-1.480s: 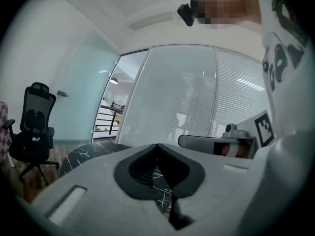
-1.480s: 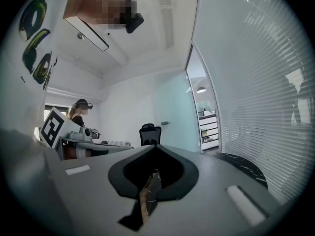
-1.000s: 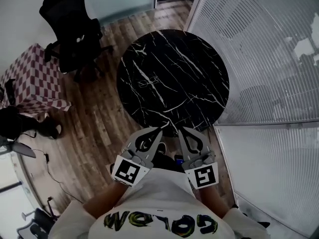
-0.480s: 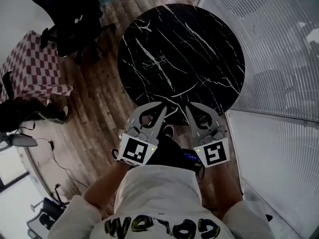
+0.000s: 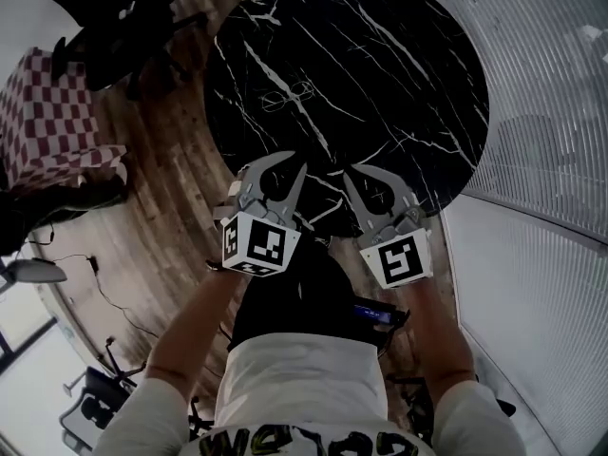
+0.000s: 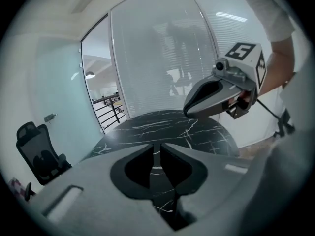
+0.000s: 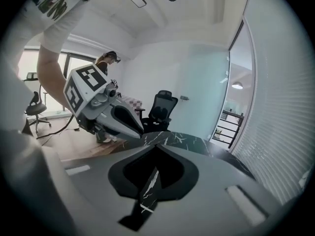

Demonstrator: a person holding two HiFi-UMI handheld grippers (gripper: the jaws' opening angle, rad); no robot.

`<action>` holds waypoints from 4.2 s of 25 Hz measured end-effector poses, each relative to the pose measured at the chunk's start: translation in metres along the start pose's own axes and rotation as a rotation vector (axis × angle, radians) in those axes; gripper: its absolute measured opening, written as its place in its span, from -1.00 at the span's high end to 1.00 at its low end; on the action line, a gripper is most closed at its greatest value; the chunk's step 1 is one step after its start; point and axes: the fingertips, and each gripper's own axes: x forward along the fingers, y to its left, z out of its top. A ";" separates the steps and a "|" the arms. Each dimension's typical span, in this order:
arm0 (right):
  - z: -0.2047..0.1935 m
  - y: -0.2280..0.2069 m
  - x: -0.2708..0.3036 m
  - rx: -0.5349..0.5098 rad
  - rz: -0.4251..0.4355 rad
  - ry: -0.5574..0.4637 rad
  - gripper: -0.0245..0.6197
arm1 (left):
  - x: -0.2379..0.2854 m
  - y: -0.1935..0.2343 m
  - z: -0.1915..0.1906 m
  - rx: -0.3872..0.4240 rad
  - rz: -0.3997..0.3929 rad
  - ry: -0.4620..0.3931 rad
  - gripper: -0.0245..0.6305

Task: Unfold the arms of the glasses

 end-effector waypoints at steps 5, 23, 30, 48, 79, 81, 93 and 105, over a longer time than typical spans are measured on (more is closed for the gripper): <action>-0.032 0.000 0.039 0.022 0.044 0.024 0.92 | 0.054 0.026 -0.044 0.092 0.016 0.121 0.78; -0.079 -0.011 0.086 0.075 0.085 0.018 0.92 | 0.169 0.070 -0.128 0.426 0.007 0.452 0.67; -0.086 -0.012 0.077 0.086 0.092 0.028 0.92 | 0.175 0.077 -0.133 0.457 0.022 0.477 0.77; -0.040 -0.024 0.031 0.103 0.016 -0.012 0.92 | 0.106 0.076 -0.049 0.103 0.028 0.287 0.88; 0.072 0.082 -0.081 -0.130 0.052 0.070 0.69 | -0.128 0.008 0.140 -0.313 -0.035 -0.024 0.87; 0.071 0.081 -0.082 -0.164 0.044 0.078 0.83 | -0.132 0.005 0.141 -0.339 -0.046 -0.033 0.87; 0.068 0.095 -0.096 -0.243 0.091 0.092 0.88 | -0.144 -0.007 0.140 -0.401 -0.060 -0.066 0.87; 0.073 0.104 -0.104 -0.019 0.113 0.037 0.80 | -0.149 -0.017 0.125 -0.387 -0.051 -0.034 0.87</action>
